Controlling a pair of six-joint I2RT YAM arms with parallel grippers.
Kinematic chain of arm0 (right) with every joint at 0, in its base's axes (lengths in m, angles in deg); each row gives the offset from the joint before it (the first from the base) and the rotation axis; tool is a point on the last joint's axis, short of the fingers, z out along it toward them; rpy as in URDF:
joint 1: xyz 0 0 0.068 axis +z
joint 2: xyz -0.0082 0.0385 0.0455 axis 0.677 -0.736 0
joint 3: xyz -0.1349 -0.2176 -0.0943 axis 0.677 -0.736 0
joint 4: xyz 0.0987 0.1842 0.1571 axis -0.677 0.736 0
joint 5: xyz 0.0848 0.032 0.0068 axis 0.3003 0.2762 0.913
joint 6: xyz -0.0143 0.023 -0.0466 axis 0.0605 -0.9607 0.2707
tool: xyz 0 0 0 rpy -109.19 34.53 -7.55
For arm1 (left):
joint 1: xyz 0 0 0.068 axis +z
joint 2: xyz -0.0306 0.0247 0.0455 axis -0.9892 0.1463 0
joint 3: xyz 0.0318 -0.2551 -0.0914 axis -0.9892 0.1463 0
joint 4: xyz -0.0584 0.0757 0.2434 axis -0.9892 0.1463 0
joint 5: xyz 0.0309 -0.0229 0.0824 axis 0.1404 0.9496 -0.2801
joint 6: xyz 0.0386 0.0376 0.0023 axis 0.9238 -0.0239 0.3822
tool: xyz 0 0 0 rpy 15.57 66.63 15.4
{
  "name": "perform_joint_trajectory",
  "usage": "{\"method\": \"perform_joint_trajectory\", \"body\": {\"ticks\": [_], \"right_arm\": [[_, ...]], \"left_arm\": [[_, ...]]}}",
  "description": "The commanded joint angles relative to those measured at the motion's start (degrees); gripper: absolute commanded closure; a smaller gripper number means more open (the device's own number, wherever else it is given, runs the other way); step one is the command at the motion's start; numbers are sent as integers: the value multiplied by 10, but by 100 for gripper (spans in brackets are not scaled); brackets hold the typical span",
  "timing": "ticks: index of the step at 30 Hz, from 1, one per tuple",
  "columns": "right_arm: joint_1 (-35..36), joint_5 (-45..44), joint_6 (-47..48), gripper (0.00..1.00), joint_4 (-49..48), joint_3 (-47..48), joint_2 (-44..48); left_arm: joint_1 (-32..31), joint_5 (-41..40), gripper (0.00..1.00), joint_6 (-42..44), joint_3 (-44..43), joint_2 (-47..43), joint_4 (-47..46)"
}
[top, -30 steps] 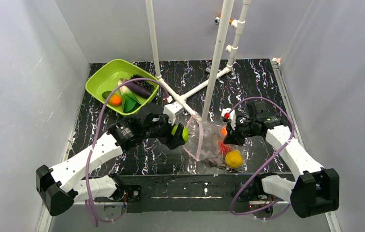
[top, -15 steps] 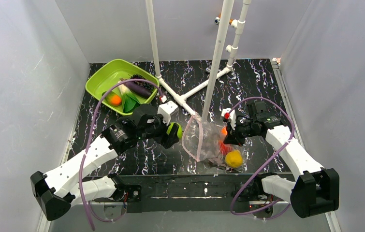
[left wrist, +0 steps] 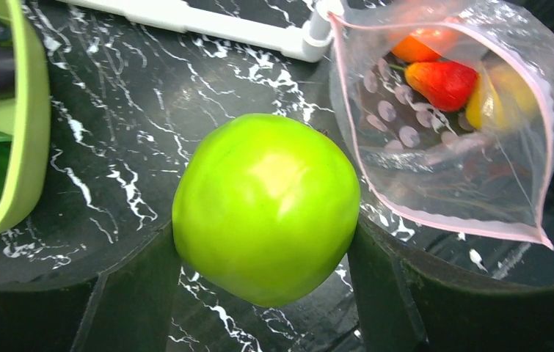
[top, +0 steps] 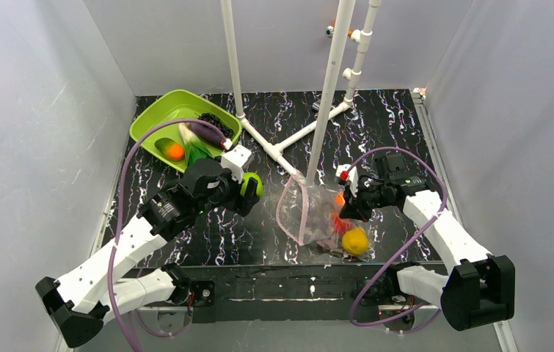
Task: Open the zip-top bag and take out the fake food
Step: Place the fake fruit in the bin.
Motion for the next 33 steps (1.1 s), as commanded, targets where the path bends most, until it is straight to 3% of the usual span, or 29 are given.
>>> {"method": "perform_joint_trajectory", "body": {"ticks": [1,13,33], "right_arm": [[-2,2,0,99,-9,1,1],[-2,1,1,99,-9,0,2],[-2,-1,4,99,-8,-1,3]], "left_arm": [[18,-50,100,-8,17,-26,-20],[87,-85,100,-19,42,-39,-48],[232,-19,100,-61,63,2,-113]]}}
